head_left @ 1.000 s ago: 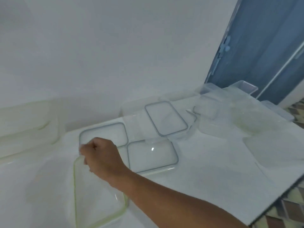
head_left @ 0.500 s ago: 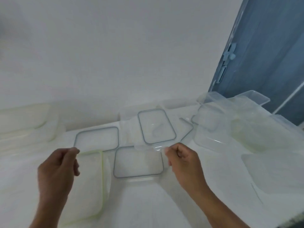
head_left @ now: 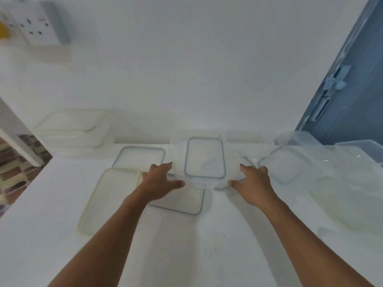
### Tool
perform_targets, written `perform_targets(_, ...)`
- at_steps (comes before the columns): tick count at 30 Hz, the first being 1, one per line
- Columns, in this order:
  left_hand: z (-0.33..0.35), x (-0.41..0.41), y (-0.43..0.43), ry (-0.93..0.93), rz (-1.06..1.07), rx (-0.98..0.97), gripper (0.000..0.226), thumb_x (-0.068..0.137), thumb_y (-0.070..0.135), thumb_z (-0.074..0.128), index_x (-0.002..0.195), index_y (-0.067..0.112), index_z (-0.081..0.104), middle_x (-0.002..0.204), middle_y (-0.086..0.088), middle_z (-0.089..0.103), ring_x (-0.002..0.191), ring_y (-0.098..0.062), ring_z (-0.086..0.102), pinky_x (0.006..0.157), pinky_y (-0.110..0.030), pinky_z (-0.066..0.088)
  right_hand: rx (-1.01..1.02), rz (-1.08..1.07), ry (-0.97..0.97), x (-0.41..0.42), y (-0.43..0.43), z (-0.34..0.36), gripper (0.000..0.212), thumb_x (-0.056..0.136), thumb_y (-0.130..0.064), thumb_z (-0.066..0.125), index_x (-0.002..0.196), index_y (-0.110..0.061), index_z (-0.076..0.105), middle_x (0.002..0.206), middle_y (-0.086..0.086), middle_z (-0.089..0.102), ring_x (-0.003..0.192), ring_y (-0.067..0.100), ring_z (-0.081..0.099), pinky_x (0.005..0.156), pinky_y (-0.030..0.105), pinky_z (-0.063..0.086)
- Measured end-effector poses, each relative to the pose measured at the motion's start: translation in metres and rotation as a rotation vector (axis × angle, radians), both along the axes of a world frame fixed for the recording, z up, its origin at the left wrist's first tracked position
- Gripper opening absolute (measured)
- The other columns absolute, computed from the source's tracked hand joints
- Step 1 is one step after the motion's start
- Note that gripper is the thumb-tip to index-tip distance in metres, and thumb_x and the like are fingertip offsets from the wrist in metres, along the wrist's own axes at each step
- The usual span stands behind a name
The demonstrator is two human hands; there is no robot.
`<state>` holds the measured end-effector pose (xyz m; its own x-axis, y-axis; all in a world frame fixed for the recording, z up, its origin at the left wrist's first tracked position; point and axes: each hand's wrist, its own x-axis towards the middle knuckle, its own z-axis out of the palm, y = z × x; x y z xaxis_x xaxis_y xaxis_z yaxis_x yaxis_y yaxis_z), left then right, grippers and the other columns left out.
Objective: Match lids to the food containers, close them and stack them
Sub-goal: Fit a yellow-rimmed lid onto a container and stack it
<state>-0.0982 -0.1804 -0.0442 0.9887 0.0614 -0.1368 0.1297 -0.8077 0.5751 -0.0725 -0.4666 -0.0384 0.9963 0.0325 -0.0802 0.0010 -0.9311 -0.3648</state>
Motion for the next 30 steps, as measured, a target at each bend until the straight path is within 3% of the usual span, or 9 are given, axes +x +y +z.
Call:
perform_targets(3, -0.004, -0.001, -0.003, -0.056, 0.044, -0.081, 0.042, 0.086, 0.049, 0.078, 0.123, 0.031, 0.069, 0.100, 0.005, 0.059, 0.119, -0.027, 0.057, 0.100, -0.042, 0.046, 0.228, -0.054, 0.064, -0.001, -0.003, 0.004, 0.058, 0.085, -0.051, 0.071, 0.135, -0.024, 0.060, 0.132, 0.010, 0.055, 0.126, 0.028, 0.041, 0.101, 0.034, 0.041)
perform_targets(6, 0.003, -0.002, 0.001, -0.114, 0.037, -0.099, 0.030, 0.086, 0.048, 0.077, 0.100, 0.022, 0.071, 0.090, 0.003, 0.065, 0.092, -0.019, 0.063, 0.074, -0.030, 0.043, 0.392, -0.052, 0.031, -0.003, -0.007, 0.013, 0.039, 0.078, -0.050, 0.077, 0.101, -0.021, 0.070, 0.114, 0.003, 0.063, 0.109, 0.020, 0.057, 0.084, 0.028, 0.043)
perform_targets(9, 0.023, -0.009, 0.006, -0.227, 0.015, -0.111, 0.051, 0.090, 0.055, 0.070, 0.066, 0.017, 0.048, 0.061, 0.009, 0.046, 0.060, -0.010, 0.043, 0.061, -0.033, 0.035, 0.413, 0.009, -0.073, -0.010, -0.009, 0.036, 0.027, 0.089, -0.042, 0.073, 0.098, -0.016, 0.073, 0.101, -0.004, 0.065, 0.097, 0.012, 0.056, 0.079, 0.023, 0.037)
perform_targets(12, 0.045, -0.015, 0.005, -0.284, 0.053, -0.098, 0.076, 0.088, 0.076, 0.051, 0.070, 0.003, 0.055, 0.063, 0.001, 0.061, 0.063, -0.017, 0.055, 0.065, -0.036, 0.044, 0.455, -0.005, -0.138, -0.016, -0.009, 0.056, 0.045, 0.092, -0.054, 0.062, 0.093, -0.011, 0.075, 0.090, -0.009, 0.069, 0.089, 0.012, 0.061, 0.076, 0.027, 0.042)
perform_targets(14, 0.059, -0.015, 0.003, -0.294, 0.110, -0.116, 0.084, 0.086, 0.081, 0.044, 0.072, 0.000, 0.061, 0.068, -0.001, 0.070, 0.070, -0.018, 0.065, 0.071, -0.036, 0.049, 0.437, -0.065, -0.174, -0.016, -0.006, 0.060, 0.065, 0.091, -0.064, 0.056, 0.081, -0.001, 0.068, 0.080, 0.007, 0.072, 0.082, 0.024, 0.064, 0.070, 0.035, 0.046)
perform_targets(17, 0.074, -0.019, -0.002, -0.314, 0.164, -0.140, 0.084, 0.091, 0.082, 0.038, 0.063, 0.003, 0.041, 0.065, -0.019, 0.061, 0.065, -0.033, 0.059, 0.068, -0.047, 0.050, 0.433, -0.148, -0.241, -0.021, 0.003, 0.065, 0.081, 0.090, -0.071, 0.049, 0.074, 0.009, 0.058, 0.077, 0.019, 0.069, 0.076, 0.030, 0.063, 0.071, 0.035, 0.050)
perform_targets(20, 0.080, -0.029, -0.009, -0.296, 0.217, -0.106, 0.074, 0.094, 0.079, 0.034, 0.060, 0.014, 0.025, 0.054, -0.008, 0.036, 0.054, -0.024, 0.039, 0.056, -0.039, 0.033, 0.408, -0.203, -0.273, -0.031, 0.010, 0.067, 0.082, 0.092, -0.072, 0.042, 0.062, 0.005, 0.047, 0.062, 0.018, 0.061, 0.064, 0.031, 0.057, 0.063, 0.037, 0.046)
perform_targets(23, 0.078, -0.039, -0.013, -0.252, 0.268, -0.075, 0.074, 0.096, 0.076, 0.032, 0.056, 0.015, 0.023, 0.051, -0.001, 0.035, 0.054, -0.021, 0.039, 0.054, -0.036, 0.031, 0.364, -0.260, -0.243, -0.044, 0.017, 0.067, 0.072, 0.094, -0.072, 0.037, 0.056, -0.011, 0.033, 0.053, 0.008, 0.043, 0.055, 0.025, 0.046, 0.054, 0.036, 0.035)
perform_targets(30, 0.062, -0.058, -0.008, -0.152, 0.272, -0.056, 0.076, 0.098, 0.074, 0.033, 0.053, 0.012, 0.030, 0.051, -0.001, 0.042, 0.054, -0.022, 0.045, 0.056, -0.035, 0.034, 0.302, -0.332, -0.104, -0.066, 0.026, 0.052, 0.078, 0.098, -0.068, 0.031, 0.060, -0.004, 0.056, 0.067, 0.011, 0.062, 0.065, 0.024, 0.056, 0.060, 0.035, 0.041)
